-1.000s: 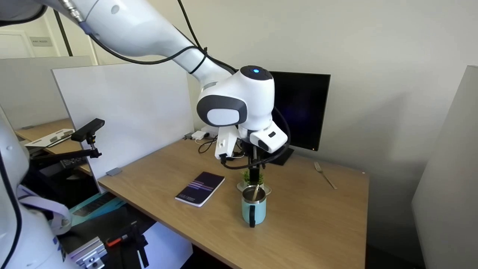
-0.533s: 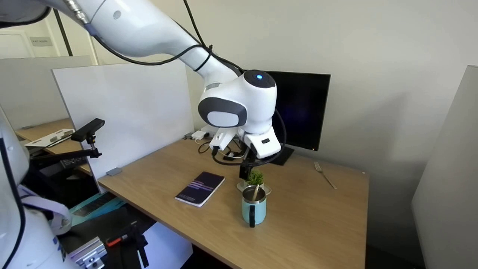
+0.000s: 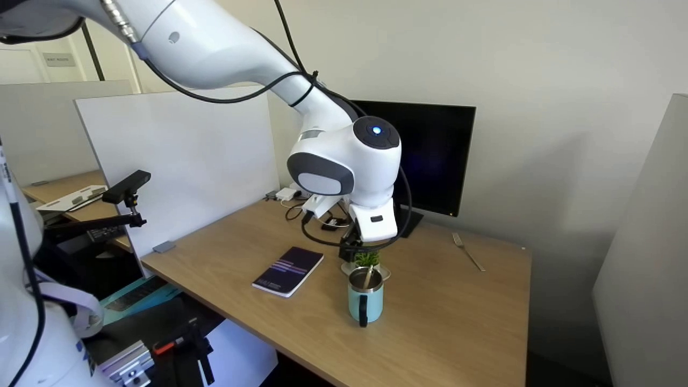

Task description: Take the pen from the cup and put it on the table

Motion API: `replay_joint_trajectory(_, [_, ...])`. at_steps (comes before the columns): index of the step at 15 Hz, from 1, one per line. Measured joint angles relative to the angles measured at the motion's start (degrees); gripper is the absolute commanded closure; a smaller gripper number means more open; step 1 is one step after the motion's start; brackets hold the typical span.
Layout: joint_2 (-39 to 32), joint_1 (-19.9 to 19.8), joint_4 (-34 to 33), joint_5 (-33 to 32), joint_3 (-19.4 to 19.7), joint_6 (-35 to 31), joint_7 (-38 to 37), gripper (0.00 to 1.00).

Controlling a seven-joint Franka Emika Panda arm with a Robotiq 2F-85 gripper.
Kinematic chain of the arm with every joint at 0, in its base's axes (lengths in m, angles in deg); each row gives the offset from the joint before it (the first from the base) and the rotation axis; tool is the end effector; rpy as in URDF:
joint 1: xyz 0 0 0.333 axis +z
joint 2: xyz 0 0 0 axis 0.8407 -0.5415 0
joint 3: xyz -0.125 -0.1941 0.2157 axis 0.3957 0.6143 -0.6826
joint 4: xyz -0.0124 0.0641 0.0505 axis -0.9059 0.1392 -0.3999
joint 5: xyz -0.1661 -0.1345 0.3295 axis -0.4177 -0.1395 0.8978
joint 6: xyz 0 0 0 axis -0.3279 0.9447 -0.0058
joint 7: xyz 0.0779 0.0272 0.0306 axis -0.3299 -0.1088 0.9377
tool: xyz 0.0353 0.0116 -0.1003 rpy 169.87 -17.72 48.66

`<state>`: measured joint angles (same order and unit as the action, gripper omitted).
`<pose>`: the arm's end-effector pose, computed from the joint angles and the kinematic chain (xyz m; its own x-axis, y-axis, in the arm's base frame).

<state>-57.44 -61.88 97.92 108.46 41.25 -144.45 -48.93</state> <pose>0.5307 -0.1167 0.2897 0.4203 -0.8649 -0.2744 -0.8771 -0.3098 -0.3670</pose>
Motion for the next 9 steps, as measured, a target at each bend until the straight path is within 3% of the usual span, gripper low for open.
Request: replay_joint_trajectory(9, [-4.1,-0.1,0.3,9.8,0.0,-1.8,-0.3,0.0])
